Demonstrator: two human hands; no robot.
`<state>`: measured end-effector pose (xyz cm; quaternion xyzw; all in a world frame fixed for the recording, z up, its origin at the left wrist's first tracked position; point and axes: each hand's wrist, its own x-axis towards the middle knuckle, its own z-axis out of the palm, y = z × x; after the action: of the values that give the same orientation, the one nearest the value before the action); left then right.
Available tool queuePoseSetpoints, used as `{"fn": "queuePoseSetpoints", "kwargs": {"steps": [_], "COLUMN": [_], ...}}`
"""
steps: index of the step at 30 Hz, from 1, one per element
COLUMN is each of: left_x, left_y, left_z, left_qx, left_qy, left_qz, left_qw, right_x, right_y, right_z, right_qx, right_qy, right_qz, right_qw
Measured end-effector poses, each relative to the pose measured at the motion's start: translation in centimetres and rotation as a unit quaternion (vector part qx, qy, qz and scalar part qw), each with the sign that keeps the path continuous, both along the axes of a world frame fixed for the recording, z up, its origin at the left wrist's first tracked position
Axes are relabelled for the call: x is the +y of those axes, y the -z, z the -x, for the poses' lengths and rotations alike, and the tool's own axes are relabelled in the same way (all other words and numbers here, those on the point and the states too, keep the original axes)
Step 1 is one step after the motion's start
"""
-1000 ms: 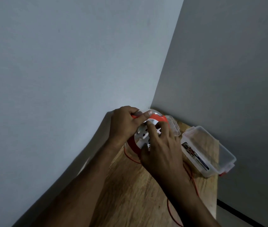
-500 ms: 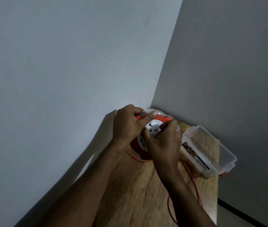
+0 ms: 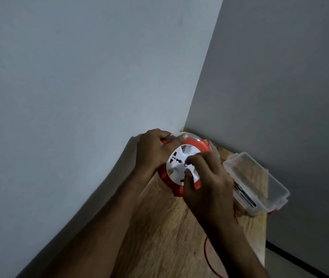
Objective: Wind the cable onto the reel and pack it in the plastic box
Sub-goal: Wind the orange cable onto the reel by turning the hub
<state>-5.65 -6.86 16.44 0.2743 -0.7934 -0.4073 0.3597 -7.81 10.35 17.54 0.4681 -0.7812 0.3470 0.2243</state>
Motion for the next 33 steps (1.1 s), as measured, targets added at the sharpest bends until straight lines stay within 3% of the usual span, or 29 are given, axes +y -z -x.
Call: {"fn": "queuePoseSetpoints", "kwargs": {"steps": [3, 5, 10, 17, 21, 24, 28, 33], "left_x": [0.1, 0.2, 0.1, 0.2, 0.2, 0.3, 0.3, 1.0], "left_y": [-0.1, -0.2, -0.3, -0.7, -0.5, -0.4, -0.7, -0.5], "left_z": [0.2, 0.3, 0.0, -0.1, 0.0, 0.3, 0.6, 0.4], "left_qx": [-0.004, -0.005, -0.017, -0.027, -0.009, 0.001, -0.007, 0.0], "left_qy": [0.011, 0.021, 0.042, 0.05, 0.027, 0.012, -0.021, -0.017], "left_qz": [0.006, 0.0, -0.011, 0.008, -0.012, -0.007, 0.046, -0.007], "left_qw": [1.0, 1.0, 0.999, 0.998, 1.0, 1.0, 0.999, 1.0], "right_x": [0.3, 0.4, 0.9, 0.7, 0.1, -0.9, -2.4, -3.1], "right_y": [0.1, -0.2, -0.5, -0.4, 0.0, 0.2, 0.5, 0.4], "right_z": [0.9, 1.9, 3.7, 4.4, 3.7, 2.4, 1.1, 1.3], "right_qx": [0.074, 0.095, 0.174, 0.156, 0.093, -0.013, -0.126, -0.238], "right_qy": [-0.04, -0.058, -0.123, -0.081, -0.018, 0.05, 0.093, 0.14], "right_qz": [-0.185, -0.242, -0.249, -0.254, -0.185, -0.13, -0.062, 0.042], "right_qw": [0.979, 0.964, 0.945, 0.951, 0.978, 0.99, 0.986, 0.96]}}
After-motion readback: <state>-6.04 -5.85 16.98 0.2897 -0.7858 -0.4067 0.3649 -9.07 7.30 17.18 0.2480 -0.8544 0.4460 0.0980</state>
